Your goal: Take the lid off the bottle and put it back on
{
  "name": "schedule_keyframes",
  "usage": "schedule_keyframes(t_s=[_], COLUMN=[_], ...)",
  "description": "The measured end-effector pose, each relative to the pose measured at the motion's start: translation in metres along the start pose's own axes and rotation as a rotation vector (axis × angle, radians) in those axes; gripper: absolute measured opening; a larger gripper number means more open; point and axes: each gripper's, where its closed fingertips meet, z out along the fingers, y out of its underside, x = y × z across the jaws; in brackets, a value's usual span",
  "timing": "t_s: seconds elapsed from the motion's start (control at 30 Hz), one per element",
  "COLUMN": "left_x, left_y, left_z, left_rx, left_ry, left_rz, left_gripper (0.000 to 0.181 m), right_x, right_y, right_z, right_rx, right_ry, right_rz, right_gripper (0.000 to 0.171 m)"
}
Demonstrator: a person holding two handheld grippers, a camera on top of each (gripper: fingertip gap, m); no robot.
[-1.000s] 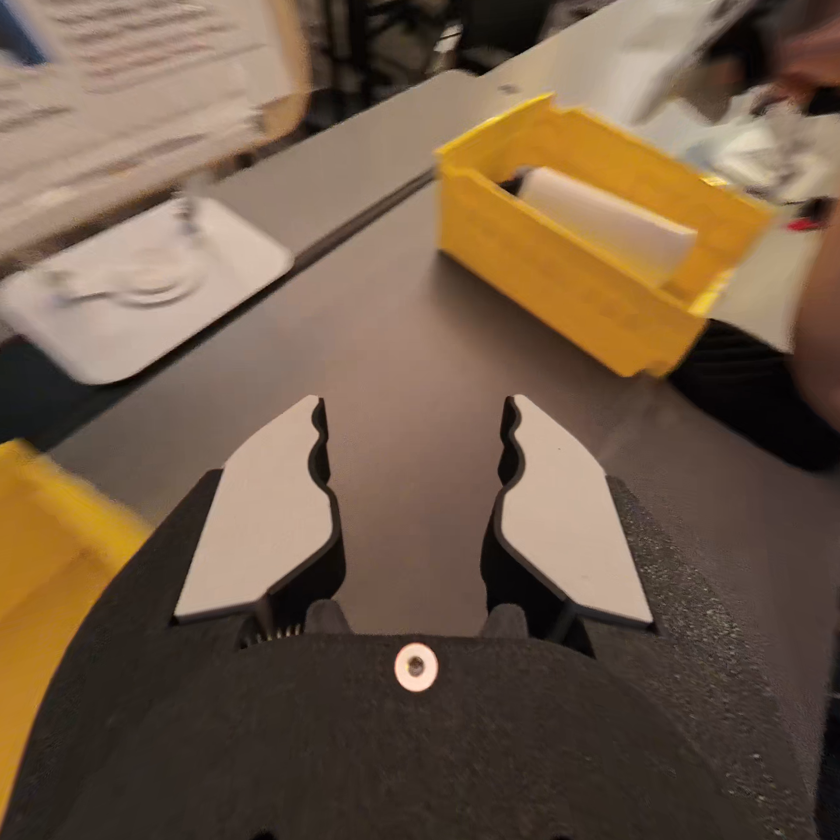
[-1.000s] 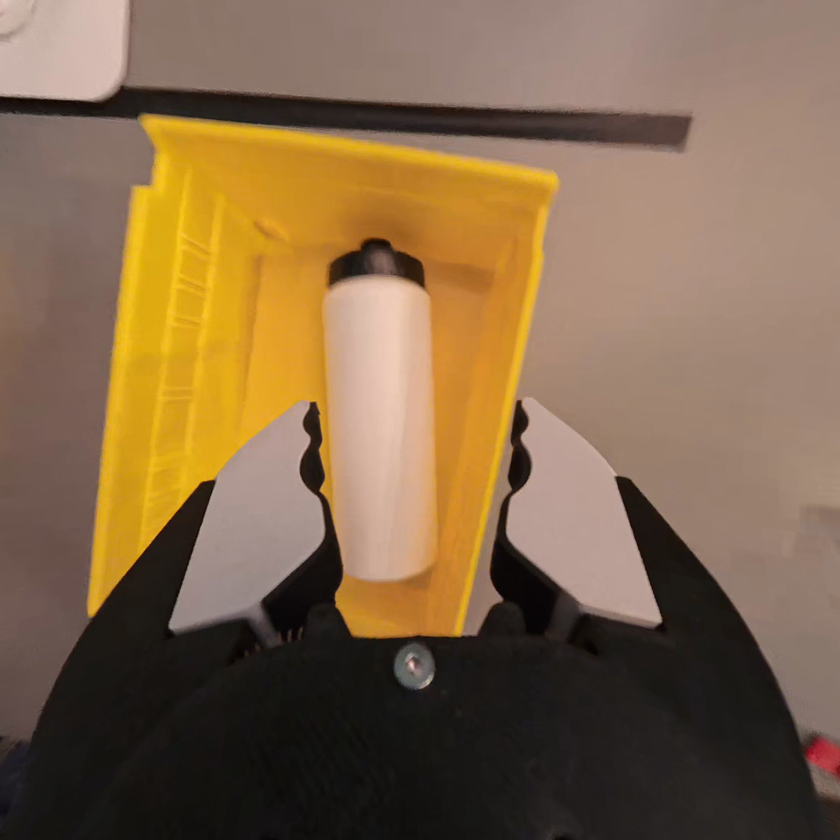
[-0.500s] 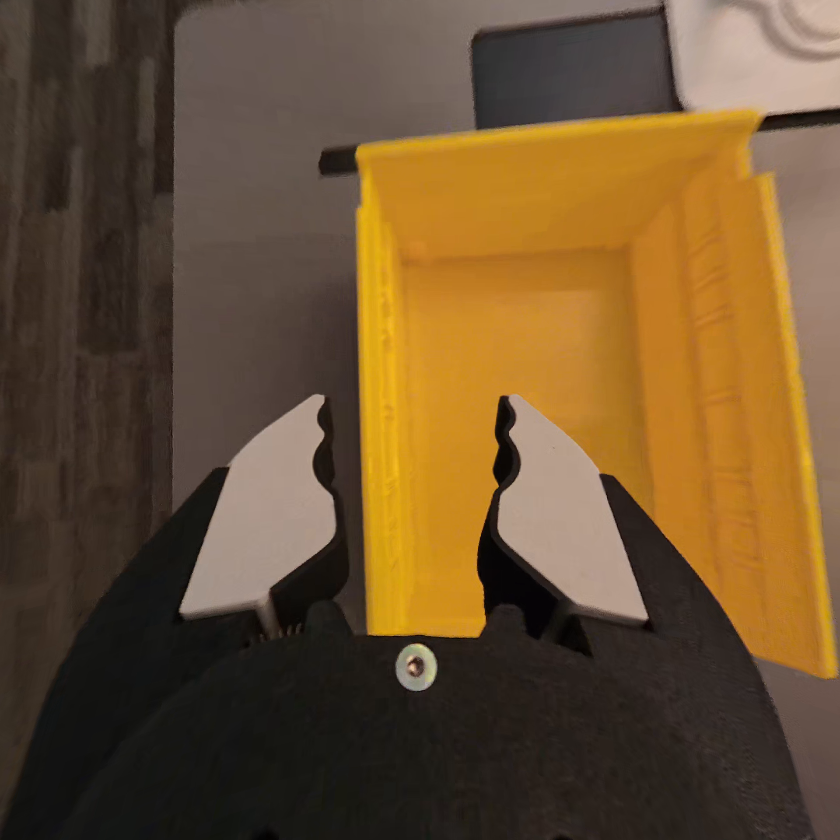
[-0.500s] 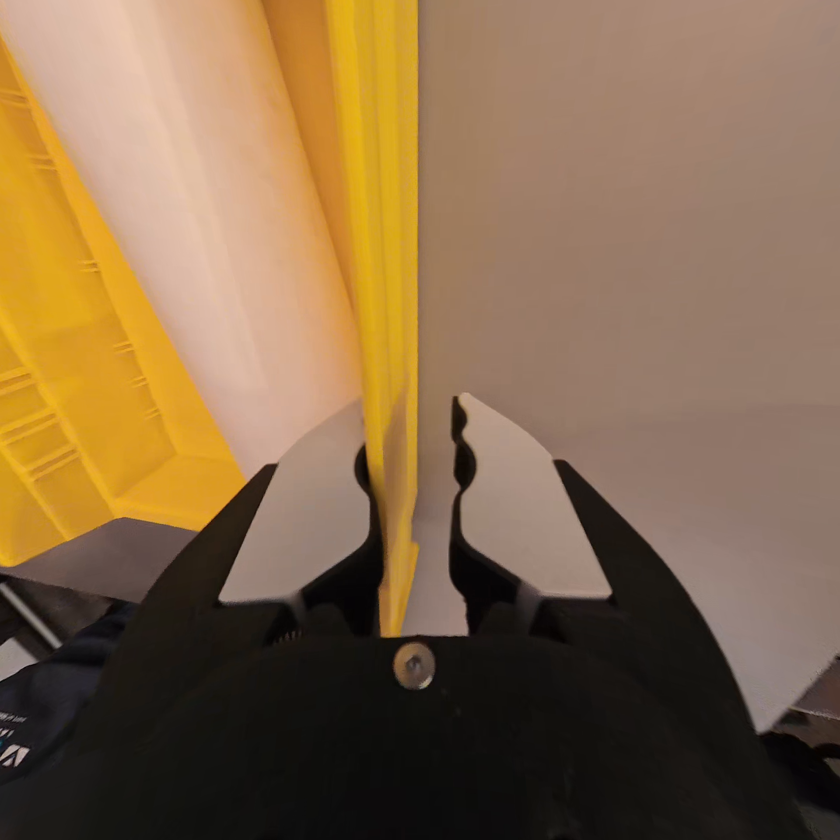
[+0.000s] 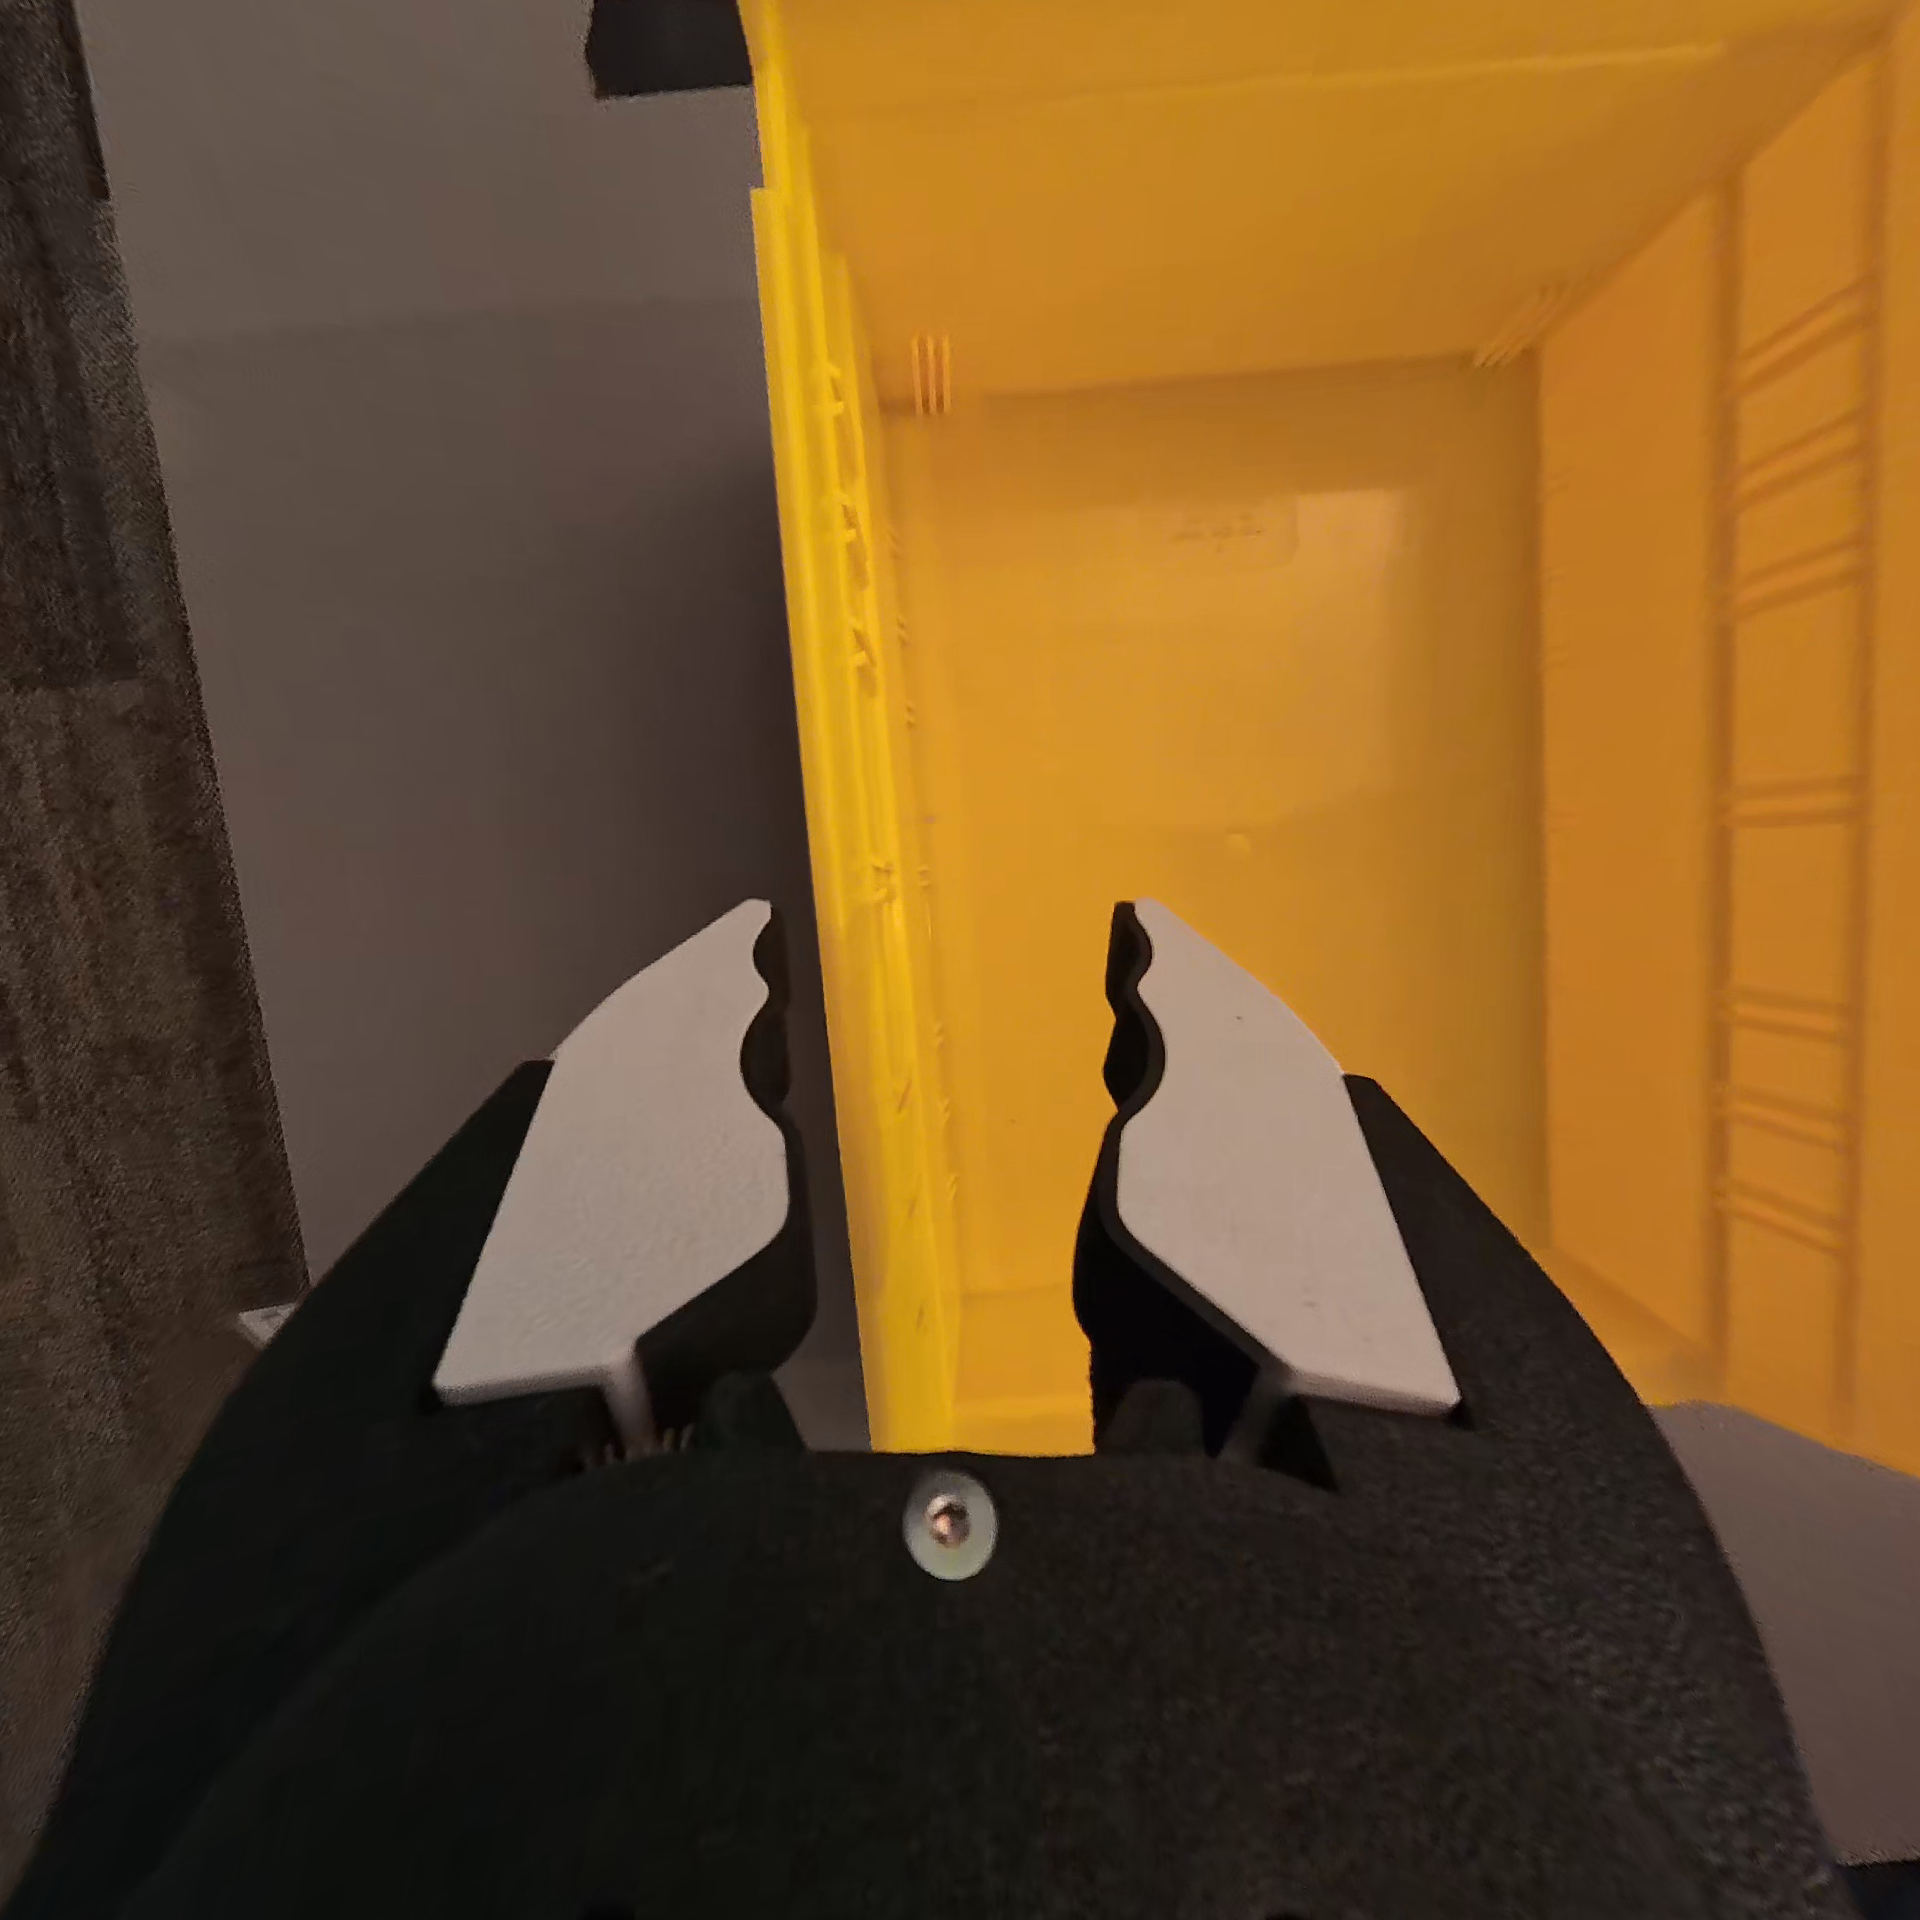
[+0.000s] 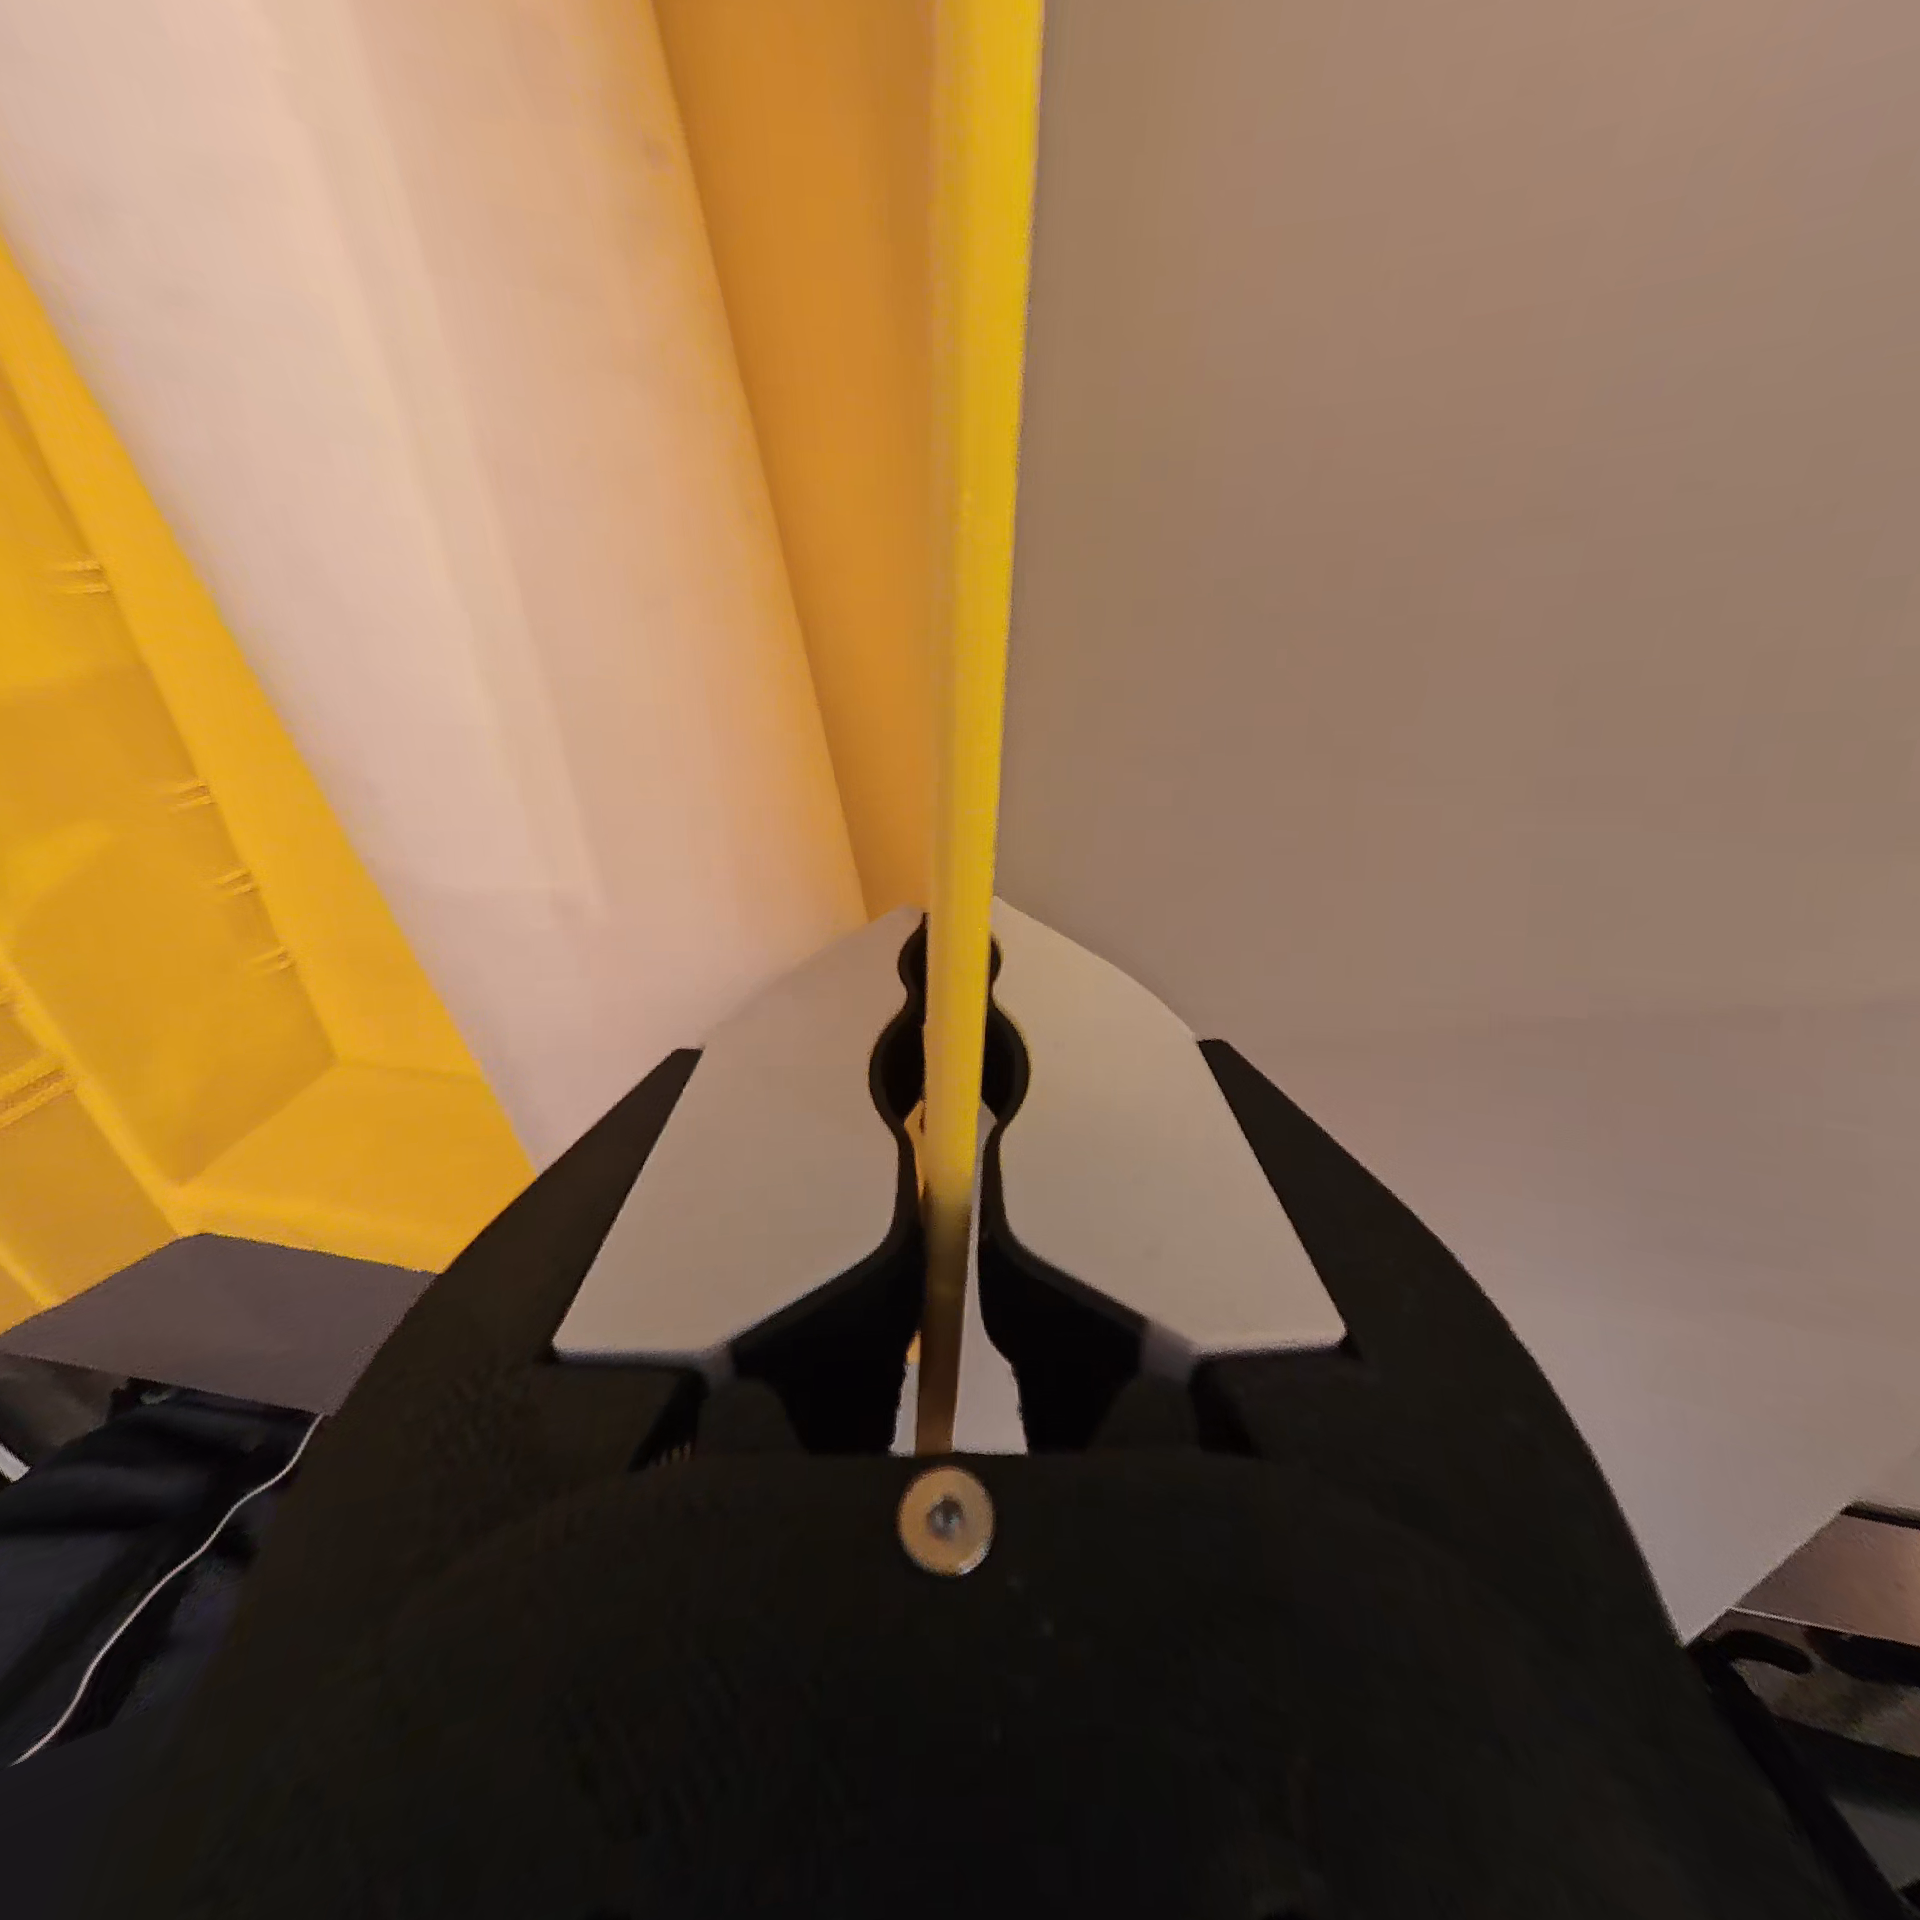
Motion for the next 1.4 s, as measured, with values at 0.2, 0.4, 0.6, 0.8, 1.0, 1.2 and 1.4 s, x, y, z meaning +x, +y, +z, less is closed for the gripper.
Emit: schedule_keyframes(t_s=[0.2, 0.4, 0.6, 0.8, 1.0, 1.2, 1.4], left_x=[0.000, -0.007, -0.009, -0.015, -0.011, 0.034, 0.088], left_y=[0.003, 0.014, 0.019, 0.032, 0.047, 0.044, 0.037], left_z=[-0.003, -0.003, 0.007, 0.019, 0.028, 0.031, 0.037], left_rx=[-0.010, -0.029, -0.060, -0.147, -0.262, -0.322, -0.377], left_ry=[0.016, 0.062, 0.092, 0.066, 0.038, 0.092, 0.032], left_rz=[0.003, -0.062, -0.093, -0.094, -0.025, 0.091, 0.194], left_gripper=[0.053, 0.056, 0.061, 0.039, 0.005, 0.005, 0.012], right_x=[0.001, 0.002, 0.000, -0.005, -0.020, -0.057, -0.098], right_y=[-0.001, -0.001, -0.002, -0.004, -0.011, -0.020, -0.022], right_z=[0.000, 0.000, 0.001, 0.002, 0.005, 0.012, 0.019], right_rx=[-0.003, -0.017, -0.027, -0.040, -0.057, -0.093, -0.136], right_ry=[-0.001, 0.006, 0.018, 0.013, 0.014, 0.015, 0.032], right_rz=[0.012, 0.021, 0.011, -0.011, -0.008, -0.086, -0.168], right_gripper=[0.005, 0.004, 0.005, 0.005, 0.005, 0.005, 0.006])
